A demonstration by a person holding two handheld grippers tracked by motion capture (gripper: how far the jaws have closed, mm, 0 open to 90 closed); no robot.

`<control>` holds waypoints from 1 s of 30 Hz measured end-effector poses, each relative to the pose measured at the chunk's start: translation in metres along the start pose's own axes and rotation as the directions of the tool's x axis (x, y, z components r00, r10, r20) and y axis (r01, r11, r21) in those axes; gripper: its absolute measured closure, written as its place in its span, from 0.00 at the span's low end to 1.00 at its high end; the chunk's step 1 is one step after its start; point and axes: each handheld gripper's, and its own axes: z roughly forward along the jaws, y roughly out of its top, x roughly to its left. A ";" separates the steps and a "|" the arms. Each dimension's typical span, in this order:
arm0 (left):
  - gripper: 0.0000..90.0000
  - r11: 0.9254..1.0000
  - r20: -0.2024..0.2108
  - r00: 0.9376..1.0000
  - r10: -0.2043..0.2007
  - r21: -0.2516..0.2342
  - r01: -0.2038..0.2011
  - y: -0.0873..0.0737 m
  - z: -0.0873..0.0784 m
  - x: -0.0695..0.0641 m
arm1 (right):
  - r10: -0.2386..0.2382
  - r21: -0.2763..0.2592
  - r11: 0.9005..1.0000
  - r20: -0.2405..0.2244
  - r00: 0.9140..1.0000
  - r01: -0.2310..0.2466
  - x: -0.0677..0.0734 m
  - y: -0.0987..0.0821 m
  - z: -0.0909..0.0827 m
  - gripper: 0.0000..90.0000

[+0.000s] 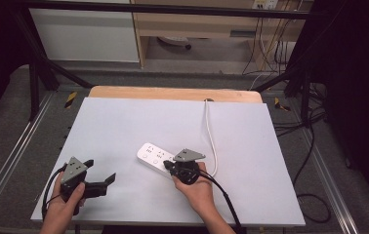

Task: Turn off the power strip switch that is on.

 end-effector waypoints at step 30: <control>0.05 1.000 -0.003 1.000 -0.004 0.010 0.004 -0.001 0.001 0.000 | -0.055 0.012 0.998 0.044 0.998 0.055 0.006 -0.001 0.000 1.00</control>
